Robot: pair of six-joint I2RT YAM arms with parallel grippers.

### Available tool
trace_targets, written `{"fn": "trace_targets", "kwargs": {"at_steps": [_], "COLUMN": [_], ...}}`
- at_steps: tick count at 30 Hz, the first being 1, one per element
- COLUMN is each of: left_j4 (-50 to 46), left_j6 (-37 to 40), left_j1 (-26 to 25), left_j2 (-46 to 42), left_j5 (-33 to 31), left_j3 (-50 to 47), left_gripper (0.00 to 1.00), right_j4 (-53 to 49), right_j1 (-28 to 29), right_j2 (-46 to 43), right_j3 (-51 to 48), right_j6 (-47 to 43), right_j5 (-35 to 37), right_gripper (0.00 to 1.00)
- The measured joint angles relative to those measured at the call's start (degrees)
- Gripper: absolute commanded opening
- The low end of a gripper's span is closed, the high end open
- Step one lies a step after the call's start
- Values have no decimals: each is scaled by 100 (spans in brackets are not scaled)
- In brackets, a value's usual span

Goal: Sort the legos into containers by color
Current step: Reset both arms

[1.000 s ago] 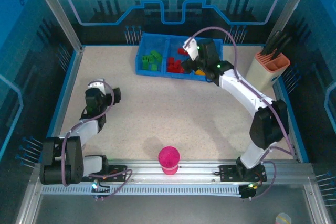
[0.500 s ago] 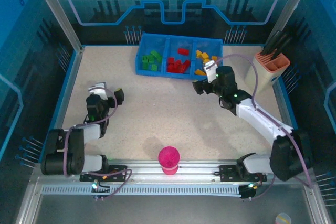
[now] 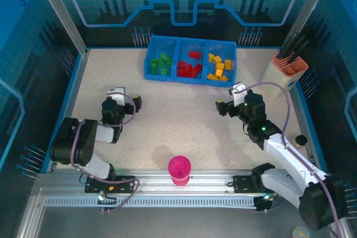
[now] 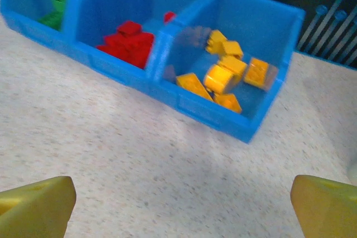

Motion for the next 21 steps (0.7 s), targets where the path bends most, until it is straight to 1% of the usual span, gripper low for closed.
{"fn": "trace_targets", "kwargs": {"at_steps": [3,5,10,14,17,21], "left_j4": [-199,-273,-439,-463,-463,-463], "left_j6": [39,42,46,44,44,44], "left_j1": [2,2,2,2,2,2], "left_j2": [0,0,0,0,0,0], "left_j5": [-87,-127,-170,-173,-175,-186], "left_j3": [188,208,208,208,208,208], "left_gripper": [99,99,99,99,99,99], "right_j4": [463,997,2651,3908,4776,5552], "right_j1": [-380,-697,-1410,-1510,-1510,-1508], "right_j2": [118,343,1410,2273,2846,3355], "right_j3": [-289,-518,-1228,-1611,-1659,-1657], "right_j6": [-11,-11,68,118,118,96], "right_j5": [271,372,195,-254,-597,-876], "right_gripper": [100,100,100,100,100,100]}}
